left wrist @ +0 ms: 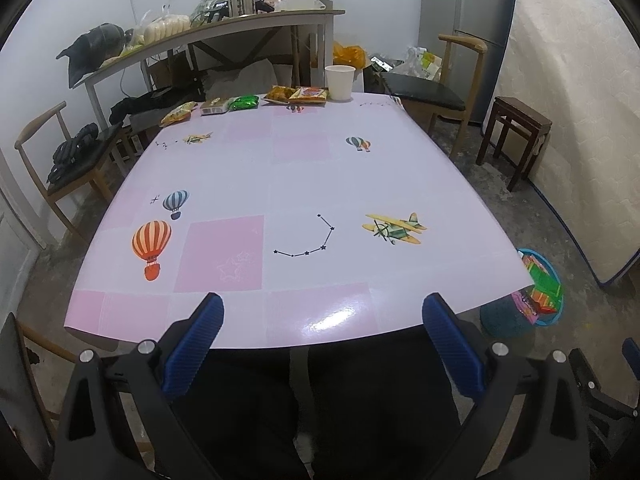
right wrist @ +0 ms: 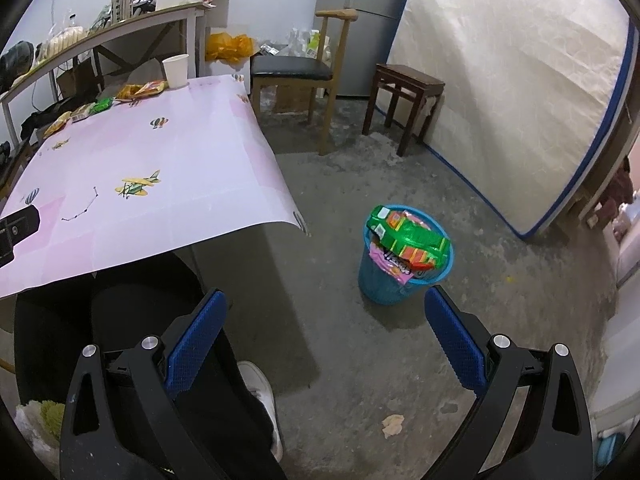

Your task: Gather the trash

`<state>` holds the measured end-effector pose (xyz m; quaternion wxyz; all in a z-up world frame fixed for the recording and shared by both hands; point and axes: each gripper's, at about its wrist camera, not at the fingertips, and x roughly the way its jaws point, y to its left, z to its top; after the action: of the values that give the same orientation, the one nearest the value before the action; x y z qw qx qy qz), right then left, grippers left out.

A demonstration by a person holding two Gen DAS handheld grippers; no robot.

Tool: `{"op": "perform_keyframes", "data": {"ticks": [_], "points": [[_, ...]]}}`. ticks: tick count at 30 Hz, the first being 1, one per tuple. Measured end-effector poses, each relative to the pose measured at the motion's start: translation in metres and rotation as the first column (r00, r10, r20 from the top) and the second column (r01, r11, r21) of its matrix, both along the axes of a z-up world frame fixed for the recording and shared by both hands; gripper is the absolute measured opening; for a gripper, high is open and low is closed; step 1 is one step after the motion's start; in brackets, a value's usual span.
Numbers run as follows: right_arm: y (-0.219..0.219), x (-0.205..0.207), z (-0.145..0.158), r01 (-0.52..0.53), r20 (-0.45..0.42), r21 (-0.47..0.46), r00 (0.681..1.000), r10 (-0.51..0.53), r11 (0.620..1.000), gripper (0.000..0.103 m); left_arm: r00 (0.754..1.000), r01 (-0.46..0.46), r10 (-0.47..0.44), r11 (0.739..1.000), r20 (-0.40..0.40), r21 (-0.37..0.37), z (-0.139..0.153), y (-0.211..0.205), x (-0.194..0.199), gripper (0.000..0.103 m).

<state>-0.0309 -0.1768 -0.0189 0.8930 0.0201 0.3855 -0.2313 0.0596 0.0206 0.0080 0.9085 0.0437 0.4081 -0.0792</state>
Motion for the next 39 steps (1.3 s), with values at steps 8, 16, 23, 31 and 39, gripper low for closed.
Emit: {"op": "perform_keyframes", "data": {"ticks": [8, 16, 23, 31, 39], "points": [[0.0035, -0.0015, 0.0020, 0.002, 0.009, -0.006, 1.000, -0.002, 1.000, 0.095, 1.000, -0.011, 0.011, 1.000, 0.001, -0.008, 0.0009, 0.0045, 0.0007, 0.097], [0.0047, -0.0018, 0.0032, -0.004, 0.014, -0.010, 1.000, 0.005, 1.000, 0.095, 0.999, -0.036, 0.036, 0.999, 0.008, -0.010, 0.0023, 0.0086, 0.0023, 0.097], [0.0050, -0.0018, 0.0032, -0.005, 0.015, -0.009, 1.000, 0.005, 1.000, 0.095, 0.999, -0.042, 0.042, 0.999, 0.009, -0.002, 0.0024, 0.0074, 0.0014, 0.097], [0.0049, -0.0018, 0.0039, -0.006, 0.017, -0.007, 1.000, 0.006, 1.000, 0.095, 0.999, -0.043, 0.043, 0.999, 0.015, -0.001, 0.0047, 0.0078, 0.0020, 0.097], [0.0048, -0.0002, 0.0047, -0.008, 0.017, -0.009, 1.000, 0.008, 1.000, 0.095, 0.999, -0.044, 0.044, 0.999, 0.017, -0.003, 0.0056, 0.0080, 0.0019, 0.097]]}}
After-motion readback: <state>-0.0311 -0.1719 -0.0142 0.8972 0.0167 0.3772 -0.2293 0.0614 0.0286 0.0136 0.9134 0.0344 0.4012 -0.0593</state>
